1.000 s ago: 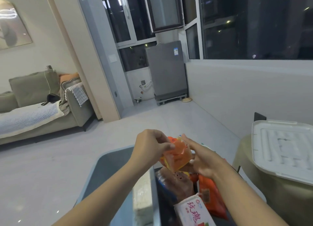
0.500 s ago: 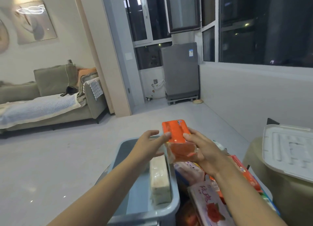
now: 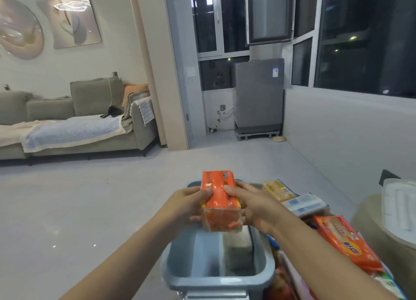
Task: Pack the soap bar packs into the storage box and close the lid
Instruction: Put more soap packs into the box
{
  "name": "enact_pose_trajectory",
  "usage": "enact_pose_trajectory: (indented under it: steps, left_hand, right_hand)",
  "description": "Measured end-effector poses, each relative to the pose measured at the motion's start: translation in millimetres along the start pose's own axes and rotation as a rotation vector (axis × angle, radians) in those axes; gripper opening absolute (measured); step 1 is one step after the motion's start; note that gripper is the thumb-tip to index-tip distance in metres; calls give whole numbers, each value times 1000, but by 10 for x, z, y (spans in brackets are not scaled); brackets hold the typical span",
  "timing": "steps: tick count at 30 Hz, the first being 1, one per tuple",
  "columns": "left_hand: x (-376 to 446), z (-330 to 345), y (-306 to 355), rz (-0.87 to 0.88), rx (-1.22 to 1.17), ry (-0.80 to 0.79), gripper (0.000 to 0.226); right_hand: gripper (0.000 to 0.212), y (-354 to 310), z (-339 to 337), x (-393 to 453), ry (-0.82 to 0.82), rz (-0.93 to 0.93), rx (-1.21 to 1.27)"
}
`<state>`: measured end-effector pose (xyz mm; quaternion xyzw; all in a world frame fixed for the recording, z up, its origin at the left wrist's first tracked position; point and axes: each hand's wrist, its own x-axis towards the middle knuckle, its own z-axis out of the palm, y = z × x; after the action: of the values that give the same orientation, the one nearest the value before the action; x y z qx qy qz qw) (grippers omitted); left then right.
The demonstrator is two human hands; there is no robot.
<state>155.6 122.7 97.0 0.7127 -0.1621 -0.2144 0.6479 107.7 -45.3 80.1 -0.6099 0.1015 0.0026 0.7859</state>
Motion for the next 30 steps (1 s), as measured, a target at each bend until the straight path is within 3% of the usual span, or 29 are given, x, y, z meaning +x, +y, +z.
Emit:
enact_pose_trajectory:
  steps: [4, 6, 9, 12, 18, 27, 30]
  left_hand:
    - [88, -211, -153, 122, 355, 279, 18]
    - [120, -282, -232, 145, 371, 345, 18]
    - [176, -325, -413, 85, 222, 352, 25]
    - [242, -346, -560, -6, 100, 335, 47]
    - [296, -378, -636, -13, -77, 227, 46]
    - [259, -391, -698, 47, -70, 206, 43]
    - [262, -403, -710, 62, -77, 204, 42]
  right_hand:
    - [54, 8, 200, 232, 69, 56, -189]
    - [57, 25, 274, 354, 100, 90, -286]
    - [61, 68, 379, 498, 116, 156, -440]
    - [66, 149, 455, 592, 121, 205, -570]
    - [75, 319, 520, 705, 146, 275, -812]
    - [95, 537, 737, 875, 208, 319, -1202]
    - [82, 618, 743, 930, 234, 289, -1305]
